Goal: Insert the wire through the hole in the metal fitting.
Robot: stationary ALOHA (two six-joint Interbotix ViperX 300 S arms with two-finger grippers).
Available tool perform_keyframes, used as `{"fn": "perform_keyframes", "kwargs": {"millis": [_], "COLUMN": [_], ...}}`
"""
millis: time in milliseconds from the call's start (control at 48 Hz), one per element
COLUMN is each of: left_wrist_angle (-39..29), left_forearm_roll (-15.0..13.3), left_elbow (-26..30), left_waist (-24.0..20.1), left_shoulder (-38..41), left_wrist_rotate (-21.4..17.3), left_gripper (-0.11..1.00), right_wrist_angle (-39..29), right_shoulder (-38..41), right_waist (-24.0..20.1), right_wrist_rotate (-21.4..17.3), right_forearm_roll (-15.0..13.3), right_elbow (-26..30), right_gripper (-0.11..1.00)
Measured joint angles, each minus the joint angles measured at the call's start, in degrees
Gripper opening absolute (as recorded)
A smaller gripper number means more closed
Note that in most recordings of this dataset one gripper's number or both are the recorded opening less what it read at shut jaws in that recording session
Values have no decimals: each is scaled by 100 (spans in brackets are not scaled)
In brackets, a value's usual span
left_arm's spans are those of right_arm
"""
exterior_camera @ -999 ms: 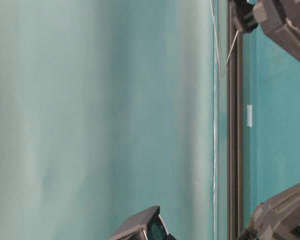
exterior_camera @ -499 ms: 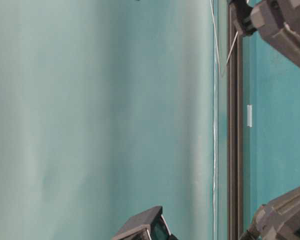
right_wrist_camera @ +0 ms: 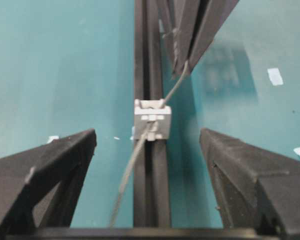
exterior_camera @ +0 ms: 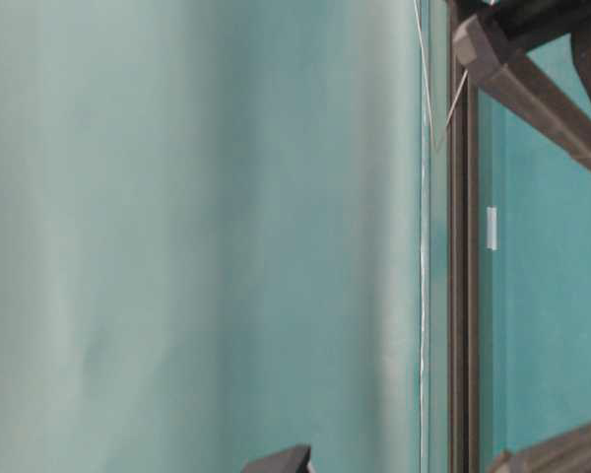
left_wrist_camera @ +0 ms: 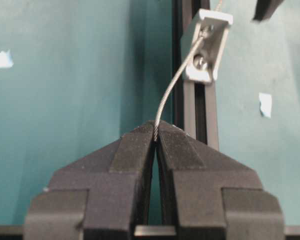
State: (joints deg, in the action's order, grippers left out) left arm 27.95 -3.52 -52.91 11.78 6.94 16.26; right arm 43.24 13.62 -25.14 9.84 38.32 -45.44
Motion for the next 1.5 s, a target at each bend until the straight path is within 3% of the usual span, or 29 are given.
{"fn": "perform_keyframes", "kwargs": {"millis": [749,1165,1332,1415,1498], "left_wrist_angle": [-694,-861,-870,-861,-861], "left_forearm_roll": [9,26,18,26,26], "left_elbow": [-1345,-1327,-1301,-1301,-1301], "left_waist": [176,202,211,202,202], "left_shoulder": [-1811,-1635,-1529,-1538,-1538], "left_wrist_rotate": [18,18,35,26,9], "left_gripper": [-10,-9,11,30,56], "right_wrist_angle": [-9,-9,-9,-9,-9], "right_shoulder": [-9,-9,-9,-9,-9], "right_waist": [-9,-9,0,-9,-9], "right_wrist_rotate": [9,18,26,26,26], "right_forearm_roll": [0,0,0,0,0], "right_elbow": [-9,-18,-9,-18,-9], "right_gripper": [91,91,91,91,91]}}
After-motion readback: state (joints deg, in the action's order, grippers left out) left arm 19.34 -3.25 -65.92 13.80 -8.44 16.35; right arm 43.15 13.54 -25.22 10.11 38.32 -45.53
